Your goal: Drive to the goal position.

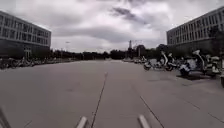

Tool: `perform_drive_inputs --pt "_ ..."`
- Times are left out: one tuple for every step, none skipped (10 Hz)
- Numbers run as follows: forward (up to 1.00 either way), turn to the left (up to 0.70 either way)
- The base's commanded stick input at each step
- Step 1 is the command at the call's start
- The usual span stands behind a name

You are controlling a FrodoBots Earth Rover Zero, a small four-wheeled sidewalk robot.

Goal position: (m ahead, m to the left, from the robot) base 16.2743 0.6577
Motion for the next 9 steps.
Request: perform_drive_inputs --pt "0.7 0.01" --pt "0.7 0.01" --pt "0.7 0.01" --pt "0.7 0.01" --pt "0.7 0.01" --pt "0.7 0.01" --pt "0.7 0.01" --pt "0.7 0.01" --pt "0.7 0.01"
